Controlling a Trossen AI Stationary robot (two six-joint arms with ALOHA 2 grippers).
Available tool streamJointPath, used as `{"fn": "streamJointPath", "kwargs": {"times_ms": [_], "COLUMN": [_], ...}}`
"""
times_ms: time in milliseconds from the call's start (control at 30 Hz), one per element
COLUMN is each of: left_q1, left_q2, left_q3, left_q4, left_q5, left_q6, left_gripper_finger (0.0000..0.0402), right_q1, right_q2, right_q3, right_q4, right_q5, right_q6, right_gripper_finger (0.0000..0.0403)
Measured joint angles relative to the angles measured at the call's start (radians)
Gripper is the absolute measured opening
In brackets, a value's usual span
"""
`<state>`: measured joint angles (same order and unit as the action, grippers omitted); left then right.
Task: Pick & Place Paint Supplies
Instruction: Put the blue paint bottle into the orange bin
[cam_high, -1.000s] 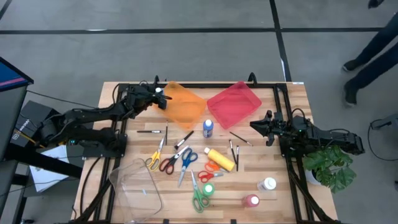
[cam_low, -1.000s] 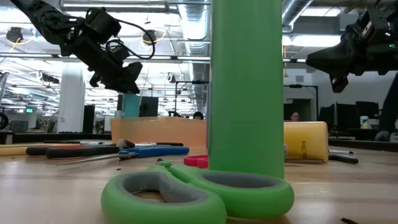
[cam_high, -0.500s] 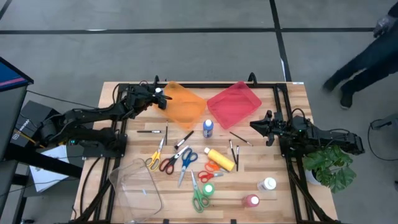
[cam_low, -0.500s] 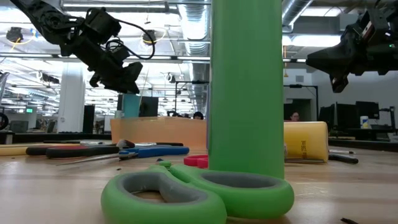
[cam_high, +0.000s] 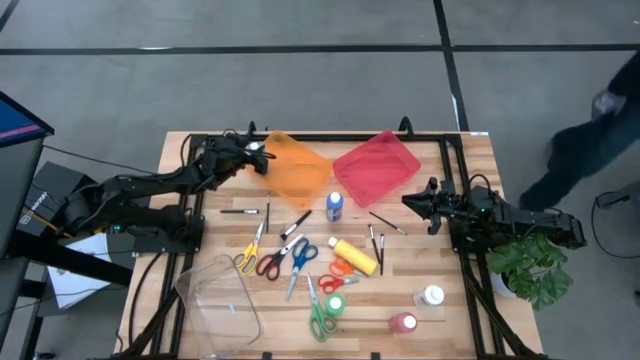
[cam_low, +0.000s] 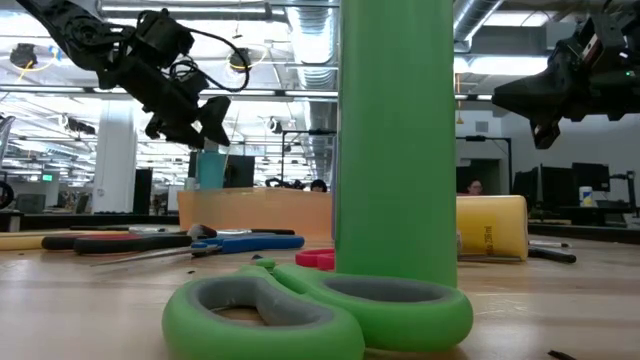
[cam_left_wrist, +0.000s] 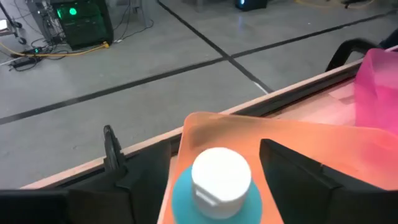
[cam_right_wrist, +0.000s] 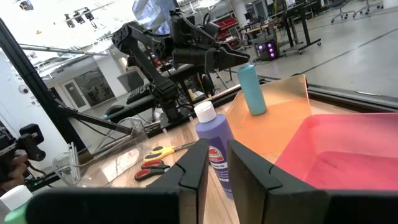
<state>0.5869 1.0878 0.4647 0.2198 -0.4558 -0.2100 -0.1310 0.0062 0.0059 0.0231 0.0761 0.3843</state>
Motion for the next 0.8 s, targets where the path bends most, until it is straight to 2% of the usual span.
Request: {"fn": "streamJointPath", "kwargs": {"times_ms": [167, 333, 467, 567, 633, 800], "left_q1": [-0.027, -0.110, -0.192, -0.263, -0.309, -0.381], "left_q2": [-0.078, -0.175, -0.216, -0.203, -0.173, -0.022], "left_q3": [0.042, 0.092, 0.134, 0.158, 0.174, 0.211], "left_q4": [0.007, -0.004, -0.007, 0.013, 0.015, 0.078], "left_q5": [0.019, 0.028, 0.147, 0.235, 0.256, 0.333], "left_q6": [0.071, 0.159, 0.162, 0.170, 0.187, 0.206], "left_gripper_finger": [0.0267, 0.0270, 0.0271, 0.0271, 0.0271, 0.0271], "right_q1": [0.000, 0.000, 0.000, 0.000, 0.000, 0.000], "right_q2": [0.000, 0.000, 0.000, 0.000, 0.000, 0.000], "right_q3": [0.000, 0.000, 0.000, 0.000, 0.000, 0.000], "right_q4": [0.000, 0.000, 0.000, 0.000, 0.000, 0.000], "right_q5": [0.000, 0.000, 0.000, 0.000, 0.000, 0.000], "right_q6": [0.000, -0.002, -0.002, -0.002, -0.002, 0.000], "right_gripper_finger": [0.0057, 0.0057, 0.0057, 0.0057, 0.0057, 0.0057]}}
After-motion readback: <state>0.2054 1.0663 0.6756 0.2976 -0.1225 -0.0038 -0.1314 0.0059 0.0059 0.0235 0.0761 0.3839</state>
